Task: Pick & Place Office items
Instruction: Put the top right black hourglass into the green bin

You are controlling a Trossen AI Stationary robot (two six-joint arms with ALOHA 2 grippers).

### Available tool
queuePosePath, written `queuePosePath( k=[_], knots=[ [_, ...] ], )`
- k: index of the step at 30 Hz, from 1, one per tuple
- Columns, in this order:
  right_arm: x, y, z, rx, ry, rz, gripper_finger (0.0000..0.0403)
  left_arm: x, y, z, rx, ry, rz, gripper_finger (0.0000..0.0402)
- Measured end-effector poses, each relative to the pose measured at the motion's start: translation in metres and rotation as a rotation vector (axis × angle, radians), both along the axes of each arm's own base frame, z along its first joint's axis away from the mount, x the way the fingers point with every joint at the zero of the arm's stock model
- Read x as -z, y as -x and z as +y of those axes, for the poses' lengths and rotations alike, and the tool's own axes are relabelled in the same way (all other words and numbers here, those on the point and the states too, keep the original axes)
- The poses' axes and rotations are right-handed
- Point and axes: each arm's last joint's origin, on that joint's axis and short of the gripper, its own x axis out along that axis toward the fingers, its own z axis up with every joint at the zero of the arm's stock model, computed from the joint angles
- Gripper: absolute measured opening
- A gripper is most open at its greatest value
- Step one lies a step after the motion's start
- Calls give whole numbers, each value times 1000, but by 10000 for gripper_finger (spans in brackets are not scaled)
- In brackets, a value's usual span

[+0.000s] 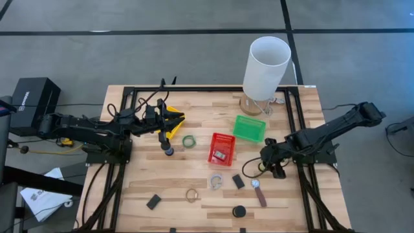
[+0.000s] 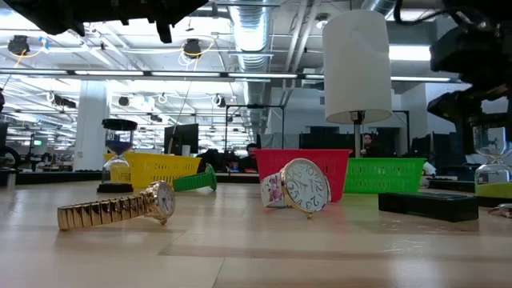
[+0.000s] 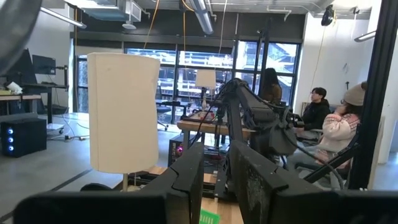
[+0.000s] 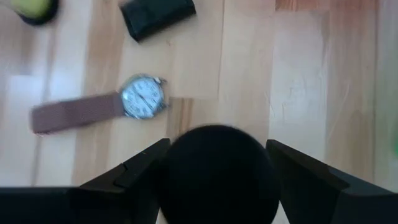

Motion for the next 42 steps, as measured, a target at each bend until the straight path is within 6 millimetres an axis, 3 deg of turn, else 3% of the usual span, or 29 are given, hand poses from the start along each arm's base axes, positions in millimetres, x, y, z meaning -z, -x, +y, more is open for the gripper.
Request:
queuePosePath(
  k=[11,26,33,42],
  knots=[
    [18,-9,3,-5,29,108,254,0,0,0,0,0,0,74],
    [18,-12,6,-22,-21,89,254,0,0,0,0,0,0,74],
    [6,-19,9,-30,-30,51,254,0,0,0,0,0,0,74],
    [14,-19,8,-28,-8,118,254,0,0,0,0,0,0,74]
  ],
)
